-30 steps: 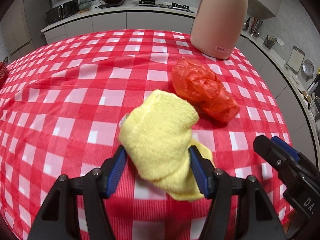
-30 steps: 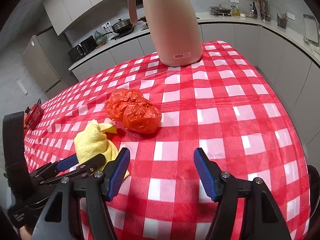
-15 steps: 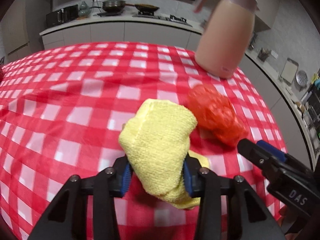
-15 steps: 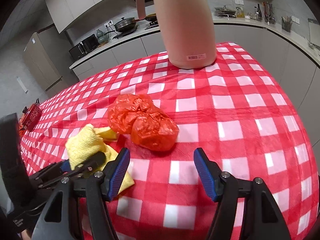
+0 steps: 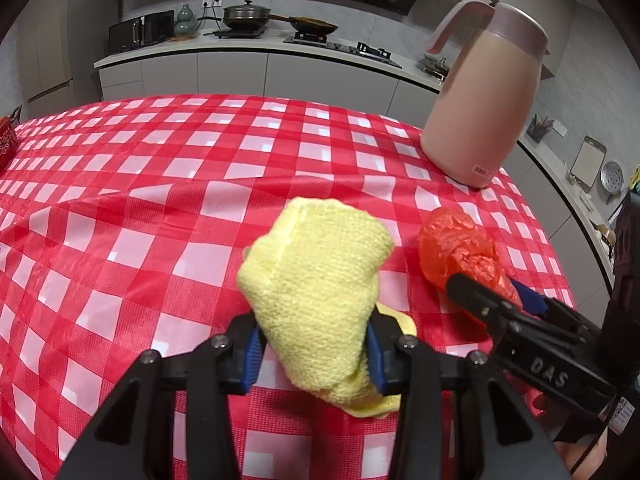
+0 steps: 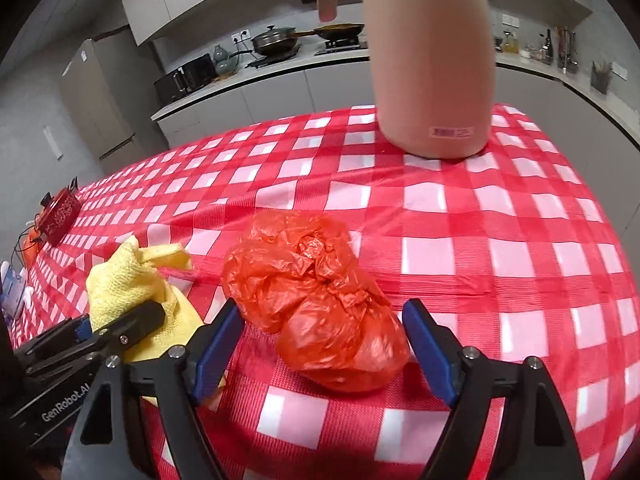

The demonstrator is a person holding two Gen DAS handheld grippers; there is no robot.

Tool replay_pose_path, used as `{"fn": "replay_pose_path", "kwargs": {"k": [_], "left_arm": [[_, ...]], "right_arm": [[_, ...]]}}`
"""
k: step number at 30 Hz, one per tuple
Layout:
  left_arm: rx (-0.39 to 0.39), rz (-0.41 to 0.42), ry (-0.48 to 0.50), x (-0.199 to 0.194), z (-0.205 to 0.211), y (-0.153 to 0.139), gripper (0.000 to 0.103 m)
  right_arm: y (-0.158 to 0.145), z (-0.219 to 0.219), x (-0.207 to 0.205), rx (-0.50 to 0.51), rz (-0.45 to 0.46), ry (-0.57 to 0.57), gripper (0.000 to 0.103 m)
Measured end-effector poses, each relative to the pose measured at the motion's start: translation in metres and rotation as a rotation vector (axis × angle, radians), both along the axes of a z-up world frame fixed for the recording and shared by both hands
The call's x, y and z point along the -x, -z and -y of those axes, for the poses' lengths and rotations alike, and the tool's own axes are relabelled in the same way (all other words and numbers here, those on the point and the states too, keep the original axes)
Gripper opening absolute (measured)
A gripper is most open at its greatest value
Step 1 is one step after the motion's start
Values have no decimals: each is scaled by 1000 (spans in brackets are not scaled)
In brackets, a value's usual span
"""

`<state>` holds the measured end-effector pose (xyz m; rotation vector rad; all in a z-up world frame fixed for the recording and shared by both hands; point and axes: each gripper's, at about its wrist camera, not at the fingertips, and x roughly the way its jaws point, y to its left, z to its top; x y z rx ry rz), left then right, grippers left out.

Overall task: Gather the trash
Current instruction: 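Grasp the yellow cloth with the left gripper while the right gripper grasps the red plastic bag, then carry the yellow cloth and red bag over the trash bin with both grippers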

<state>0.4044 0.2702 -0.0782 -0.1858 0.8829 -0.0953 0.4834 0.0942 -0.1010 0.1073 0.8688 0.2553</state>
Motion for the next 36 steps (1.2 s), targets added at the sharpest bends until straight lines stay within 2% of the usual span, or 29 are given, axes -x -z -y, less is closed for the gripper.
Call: {"fn": "replay_pose_path", "kwargs": {"k": [2,7,23,36], "left_arm": [[-1,1,1,1,0,0,43],[5,5,1,4,1,-3,43],[-12,24,7,39,31,-20,43],[-19,33,33,92,94,-36,43]], "right_arm": [[4,2,-2,-24,-19,-3,50],[3,7,3,-49,-25,0,40],[-21,33,55,-83,-12,-4,39],[-37,98,123,-108,-14,-3,39]]}}
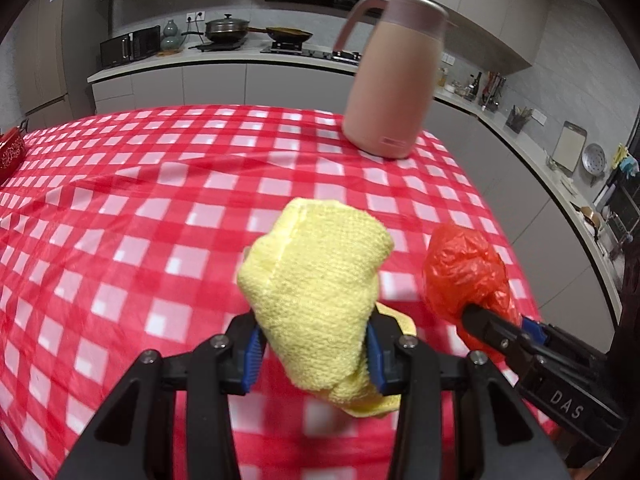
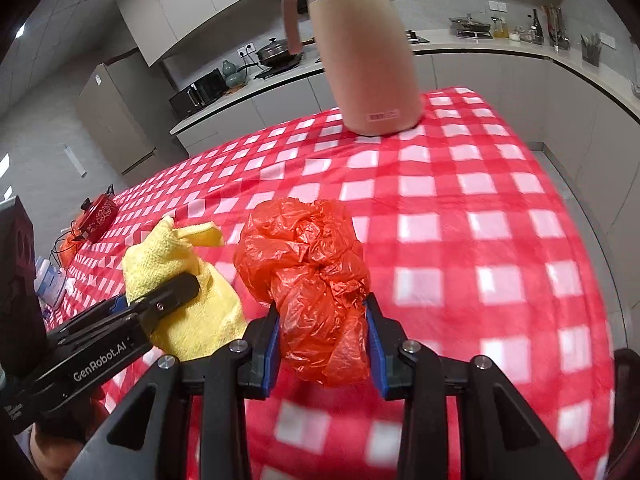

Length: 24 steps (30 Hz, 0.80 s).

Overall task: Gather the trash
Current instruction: 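Carry the yellow cloth and red bag over the trash bin with both grippers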

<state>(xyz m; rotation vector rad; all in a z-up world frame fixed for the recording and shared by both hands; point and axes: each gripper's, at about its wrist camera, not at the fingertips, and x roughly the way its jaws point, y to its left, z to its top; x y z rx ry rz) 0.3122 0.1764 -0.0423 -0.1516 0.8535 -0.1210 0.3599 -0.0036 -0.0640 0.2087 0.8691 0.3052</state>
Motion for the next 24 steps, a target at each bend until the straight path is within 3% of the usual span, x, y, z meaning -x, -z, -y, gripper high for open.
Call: {"fn": "replay_pose_path", "kwargs": {"k": [13,24], "left_arm": [[-5,12,104,45,68,-13,43],[7,19,253,69,136,-19,43]], "right_arm": [[-14,83,77,-19,9,101,39],[-23,143,127,-16,17,227,39]]}}
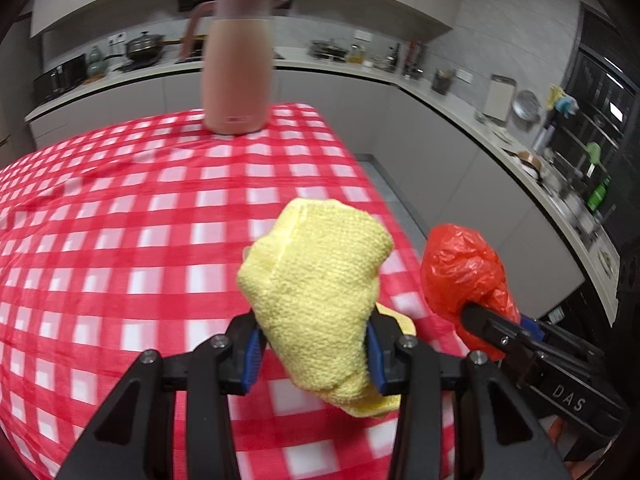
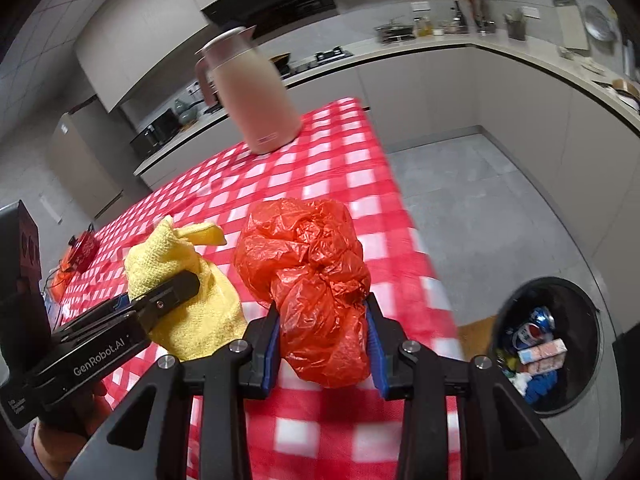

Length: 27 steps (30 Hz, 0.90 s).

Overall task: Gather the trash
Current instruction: 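Carry the yellow cloth and red bag over the trash bin with both grippers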

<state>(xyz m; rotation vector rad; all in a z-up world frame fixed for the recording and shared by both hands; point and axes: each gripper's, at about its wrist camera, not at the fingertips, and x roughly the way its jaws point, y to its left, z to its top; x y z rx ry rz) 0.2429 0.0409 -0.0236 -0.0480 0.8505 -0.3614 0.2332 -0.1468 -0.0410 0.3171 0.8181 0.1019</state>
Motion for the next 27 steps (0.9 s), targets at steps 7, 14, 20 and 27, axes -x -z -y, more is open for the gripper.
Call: {"fn": "replay_pose_path", "kwargs": {"k": [7,14,20,27], "left_arm": [[5,-1,103,9,44,-1,43],[7,-5,195,15,82,-2,43],[0,-12,266,22,112,0,43],[-9,-33,327,32,147,7,43]], "right_arm": [[-4,48,33,-2,3,113,39],[-4,86,62,-10,2,210,39],[-1,114,84,-20,-2,282,39],[9,147,106,-35,-21,348,39]]}}
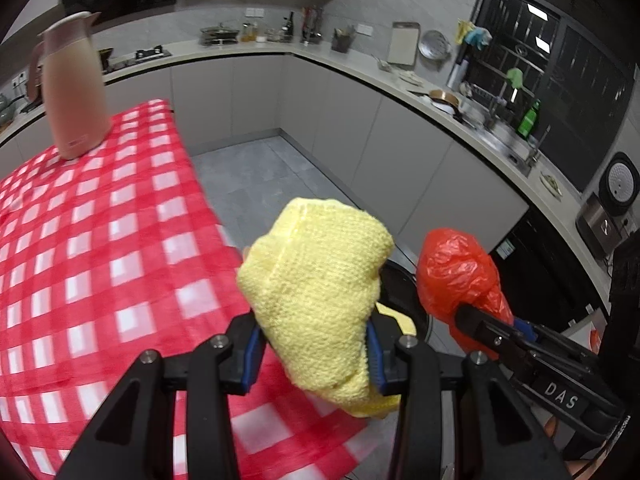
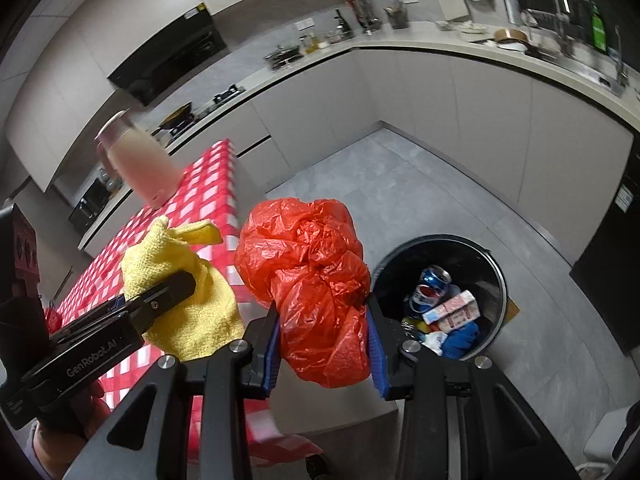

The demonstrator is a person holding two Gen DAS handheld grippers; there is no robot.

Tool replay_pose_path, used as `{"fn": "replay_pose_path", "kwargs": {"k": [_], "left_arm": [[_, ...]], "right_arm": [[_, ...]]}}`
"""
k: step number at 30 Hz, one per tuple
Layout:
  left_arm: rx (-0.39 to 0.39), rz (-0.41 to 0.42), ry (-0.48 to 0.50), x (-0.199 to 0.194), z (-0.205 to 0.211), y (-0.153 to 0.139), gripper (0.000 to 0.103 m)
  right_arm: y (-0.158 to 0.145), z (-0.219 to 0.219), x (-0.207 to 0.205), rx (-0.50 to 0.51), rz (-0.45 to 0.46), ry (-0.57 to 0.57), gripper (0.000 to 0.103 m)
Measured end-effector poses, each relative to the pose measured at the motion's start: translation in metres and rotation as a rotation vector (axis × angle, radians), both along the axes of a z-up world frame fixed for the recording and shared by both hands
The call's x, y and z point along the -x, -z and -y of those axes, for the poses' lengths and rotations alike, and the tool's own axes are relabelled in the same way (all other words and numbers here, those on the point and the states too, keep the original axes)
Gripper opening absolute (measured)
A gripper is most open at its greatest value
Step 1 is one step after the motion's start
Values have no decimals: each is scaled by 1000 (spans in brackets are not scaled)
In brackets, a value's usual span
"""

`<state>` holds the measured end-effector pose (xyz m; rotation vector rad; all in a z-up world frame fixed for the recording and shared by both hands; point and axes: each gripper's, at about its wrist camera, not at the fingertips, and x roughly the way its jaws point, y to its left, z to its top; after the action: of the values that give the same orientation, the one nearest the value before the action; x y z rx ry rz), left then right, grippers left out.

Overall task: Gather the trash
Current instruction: 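Carry the yellow cloth and red bag over the trash bin with both grippers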

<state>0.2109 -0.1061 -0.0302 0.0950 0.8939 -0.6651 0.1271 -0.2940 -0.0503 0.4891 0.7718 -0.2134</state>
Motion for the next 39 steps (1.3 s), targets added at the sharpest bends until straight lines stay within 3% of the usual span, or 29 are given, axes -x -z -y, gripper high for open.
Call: {"fn": "replay_pose_path", "kwargs": {"k": [10,17,39], "left_arm": [[-22,-39,58,12,56,18,43],[-47,-63,45,16,84,37,43],[-146,-155,-66,2,130,86,44]], "right_arm": [[16,56,26,-16,-34,79,39],[33,95,31,-29,-64,94,39],[85,149,-28,-72,-156,-5,39]]}}
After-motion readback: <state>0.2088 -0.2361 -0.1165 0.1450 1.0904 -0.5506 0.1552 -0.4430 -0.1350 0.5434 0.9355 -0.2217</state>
